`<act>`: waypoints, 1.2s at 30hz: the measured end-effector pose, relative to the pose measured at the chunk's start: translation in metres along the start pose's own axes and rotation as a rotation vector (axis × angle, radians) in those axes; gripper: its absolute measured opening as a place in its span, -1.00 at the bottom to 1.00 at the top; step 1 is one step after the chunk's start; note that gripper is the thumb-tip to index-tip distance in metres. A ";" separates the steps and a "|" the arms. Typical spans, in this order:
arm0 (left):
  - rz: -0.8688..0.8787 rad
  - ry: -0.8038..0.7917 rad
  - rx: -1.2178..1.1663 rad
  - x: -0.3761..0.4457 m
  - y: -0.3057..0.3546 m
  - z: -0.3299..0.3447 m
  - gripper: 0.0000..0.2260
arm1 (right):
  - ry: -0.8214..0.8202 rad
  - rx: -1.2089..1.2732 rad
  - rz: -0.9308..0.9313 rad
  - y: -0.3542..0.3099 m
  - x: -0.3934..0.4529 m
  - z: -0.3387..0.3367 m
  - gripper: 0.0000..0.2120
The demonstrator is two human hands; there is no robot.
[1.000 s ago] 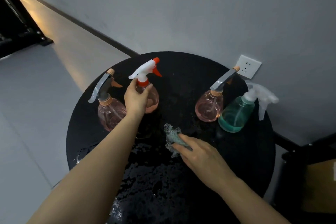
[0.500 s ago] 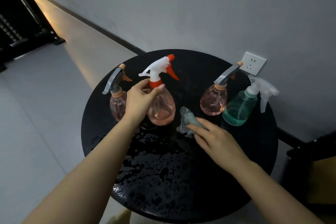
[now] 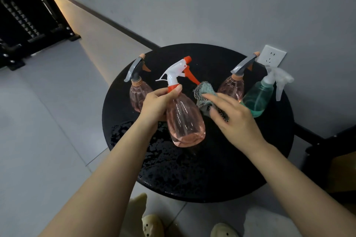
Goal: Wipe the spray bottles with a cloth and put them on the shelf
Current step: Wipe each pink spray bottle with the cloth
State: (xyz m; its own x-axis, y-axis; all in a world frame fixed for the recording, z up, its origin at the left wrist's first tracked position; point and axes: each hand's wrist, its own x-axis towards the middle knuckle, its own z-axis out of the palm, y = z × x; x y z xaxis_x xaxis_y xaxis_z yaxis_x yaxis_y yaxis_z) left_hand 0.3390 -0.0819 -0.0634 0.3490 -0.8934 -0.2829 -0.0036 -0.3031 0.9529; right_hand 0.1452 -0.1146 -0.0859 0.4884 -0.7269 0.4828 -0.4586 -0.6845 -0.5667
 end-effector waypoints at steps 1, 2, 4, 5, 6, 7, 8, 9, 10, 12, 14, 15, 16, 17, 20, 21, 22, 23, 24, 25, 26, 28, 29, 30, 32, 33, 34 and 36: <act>-0.019 0.002 -0.016 -0.004 0.000 0.000 -0.73 | 0.044 0.044 -0.019 -0.006 -0.001 -0.001 -0.68; -0.034 0.000 -0.029 -0.007 -0.001 -0.001 -0.71 | 0.086 0.077 -0.032 -0.012 -0.001 -0.002 -0.68; -0.060 -0.017 -0.047 -0.013 -0.002 0.000 -0.72 | 0.121 0.118 -0.046 -0.023 0.000 -0.003 -0.68; -0.071 -0.027 -0.056 -0.016 -0.001 0.001 -0.75 | 0.086 0.125 -0.055 -0.028 0.002 -0.003 -0.67; -0.076 -0.037 -0.063 -0.017 -0.002 0.002 -0.81 | 0.008 0.116 -0.063 -0.033 0.004 -0.002 -0.65; -0.082 -0.043 -0.067 -0.019 -0.001 0.003 -0.86 | -0.097 0.091 -0.062 -0.037 0.007 -0.001 -0.63; -0.086 -0.045 -0.066 -0.019 -0.002 0.004 -0.85 | -0.207 0.057 -0.046 -0.041 0.009 0.000 -0.61; -0.097 -0.043 -0.066 -0.020 -0.003 0.005 -0.82 | -0.303 0.029 -0.023 -0.042 0.010 0.002 -0.59; -0.104 -0.040 -0.069 -0.019 -0.005 0.005 -0.81 | -0.369 0.010 -0.006 -0.043 0.011 0.004 -0.57; -0.124 -0.028 -0.079 -0.017 -0.006 0.005 -0.83 | -0.394 -0.019 -0.012 -0.044 0.010 0.006 -0.56; -0.144 -0.017 -0.098 -0.014 -0.005 0.002 -0.84 | -0.353 -0.063 -0.077 -0.044 0.006 0.006 -0.58; -0.153 -0.011 -0.106 -0.012 -0.005 0.001 -0.84 | -0.334 -0.093 -0.130 -0.042 0.003 0.005 -0.59; -0.160 -0.013 -0.108 -0.010 -0.005 -0.001 -0.86 | -0.328 -0.124 -0.197 -0.040 0.000 0.004 -0.60; -0.171 -0.015 -0.110 -0.008 -0.003 -0.004 -0.87 | -0.334 -0.152 -0.277 -0.038 -0.004 0.002 -0.63; -0.174 -0.014 -0.115 -0.001 -0.002 -0.012 -0.83 | -0.387 -0.168 -0.490 -0.033 -0.017 -0.003 -0.71; -0.175 -0.015 -0.116 0.000 -0.002 -0.013 -0.82 | -0.407 -0.167 -0.534 -0.031 -0.021 -0.004 -0.73; -0.174 -0.020 -0.115 0.001 -0.001 -0.013 -0.81 | -0.419 -0.174 -0.567 -0.030 -0.024 -0.004 -0.74; -0.175 -0.017 -0.115 0.002 -0.001 -0.012 -0.81 | -0.419 -0.184 -0.590 -0.029 -0.025 -0.004 -0.74; -0.174 -0.014 -0.106 0.005 -0.003 -0.011 -0.81 | -0.410 -0.192 -0.605 -0.027 -0.026 -0.003 -0.73; -0.174 -0.016 -0.091 0.006 -0.004 -0.009 -0.80 | -0.398 -0.194 -0.605 -0.027 -0.026 -0.002 -0.73; -0.168 -0.029 -0.081 0.007 -0.005 -0.009 -0.79 | -0.384 -0.190 -0.586 -0.027 -0.024 -0.002 -0.71; -0.185 -0.111 -0.088 0.008 -0.008 -0.007 -0.68 | -0.349 -0.180 -0.492 -0.030 -0.020 0.000 -0.69; -0.202 -0.162 -0.089 0.007 -0.009 -0.005 -0.63 | -0.330 -0.178 -0.419 -0.032 -0.016 0.001 -0.67; -0.200 -0.186 -0.068 0.005 -0.010 -0.003 -0.64 | -0.316 -0.170 -0.329 -0.033 -0.013 0.003 -0.66; -0.171 -0.166 -0.025 0.003 -0.013 0.001 -0.79 | -0.305 -0.104 -0.122 -0.036 -0.005 0.004 -0.63; -0.165 -0.155 -0.023 0.003 -0.014 0.002 -0.81 | -0.305 -0.053 -0.032 -0.036 -0.003 0.005 -0.62; -0.167 -0.155 -0.033 0.001 -0.014 0.003 -0.80 | -0.301 -0.004 0.030 -0.036 -0.001 0.006 -0.63; -0.177 -0.161 -0.054 0.000 -0.015 0.003 -0.80 | -0.276 0.060 0.086 -0.037 -0.002 0.008 -0.64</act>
State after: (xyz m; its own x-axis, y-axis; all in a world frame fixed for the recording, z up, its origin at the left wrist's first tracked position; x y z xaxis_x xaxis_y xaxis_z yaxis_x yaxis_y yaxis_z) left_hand 0.3364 -0.0786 -0.0784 0.1856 -0.8707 -0.4555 0.0960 -0.4452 0.8903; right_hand 0.1676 -0.0879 -0.0715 0.6368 -0.7340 0.2360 -0.4662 -0.6104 -0.6404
